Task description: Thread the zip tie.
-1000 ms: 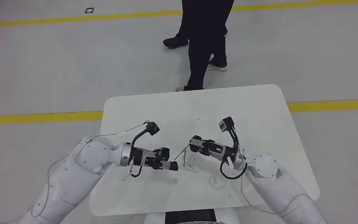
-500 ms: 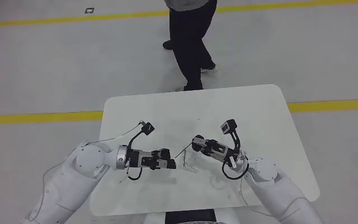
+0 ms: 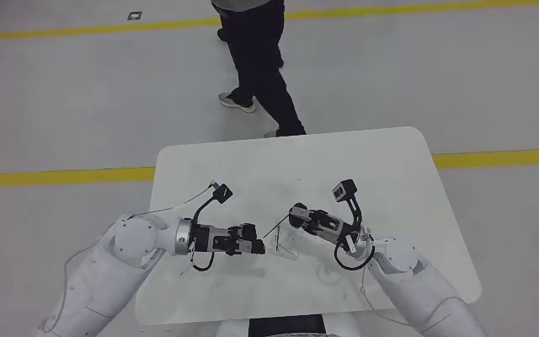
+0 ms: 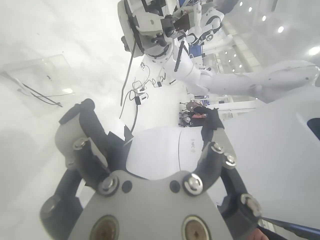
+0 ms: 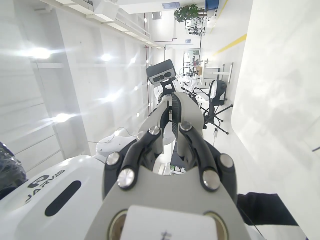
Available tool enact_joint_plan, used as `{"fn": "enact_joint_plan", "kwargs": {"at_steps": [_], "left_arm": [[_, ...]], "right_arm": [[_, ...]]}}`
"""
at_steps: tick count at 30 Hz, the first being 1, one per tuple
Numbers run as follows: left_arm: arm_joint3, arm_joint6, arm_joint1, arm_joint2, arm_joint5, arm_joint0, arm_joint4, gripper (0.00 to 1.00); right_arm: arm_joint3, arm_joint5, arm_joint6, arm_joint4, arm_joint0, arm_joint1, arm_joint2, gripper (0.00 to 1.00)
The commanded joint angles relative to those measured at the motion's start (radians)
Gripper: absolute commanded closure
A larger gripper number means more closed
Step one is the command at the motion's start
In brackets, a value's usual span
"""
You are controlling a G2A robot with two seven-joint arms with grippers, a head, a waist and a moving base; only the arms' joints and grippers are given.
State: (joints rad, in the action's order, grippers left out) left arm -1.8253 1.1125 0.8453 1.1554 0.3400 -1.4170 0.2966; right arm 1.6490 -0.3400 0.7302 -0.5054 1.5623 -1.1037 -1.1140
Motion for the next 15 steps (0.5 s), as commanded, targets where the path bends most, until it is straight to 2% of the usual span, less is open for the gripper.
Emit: {"fn": "enact_joint_plan", "kwargs": {"at_steps": [1, 7, 9, 15], "left_arm": [[0.0, 0.0, 0.0, 0.0, 0.0, 0.0, 0.0, 0.0], [0.001, -0.008, 0.0, -0.001, -0.002, -0.001, 0.001, 0.0], [0.003, -0.062, 0.005, -0.015, 0.0, -0.013, 0.014, 0.0], [0.009, -0.139, 0.016, -0.03, 0.0, -0.056, 0.026, 0.0]], "right_arm": [[0.0, 0.0, 0.0, 0.0, 0.0, 0.0, 0.0, 1.0], [0.0, 0.002, -0.004, -0.002, 0.001, 0.0, 0.0, 1.0], [0.004, 0.0, -0.03, -0.021, 0.012, -0.003, 0.002, 1.0], [0.0, 0.0, -0.043, -0.078, 0.044, -0.012, 0.001, 1.0]]}}
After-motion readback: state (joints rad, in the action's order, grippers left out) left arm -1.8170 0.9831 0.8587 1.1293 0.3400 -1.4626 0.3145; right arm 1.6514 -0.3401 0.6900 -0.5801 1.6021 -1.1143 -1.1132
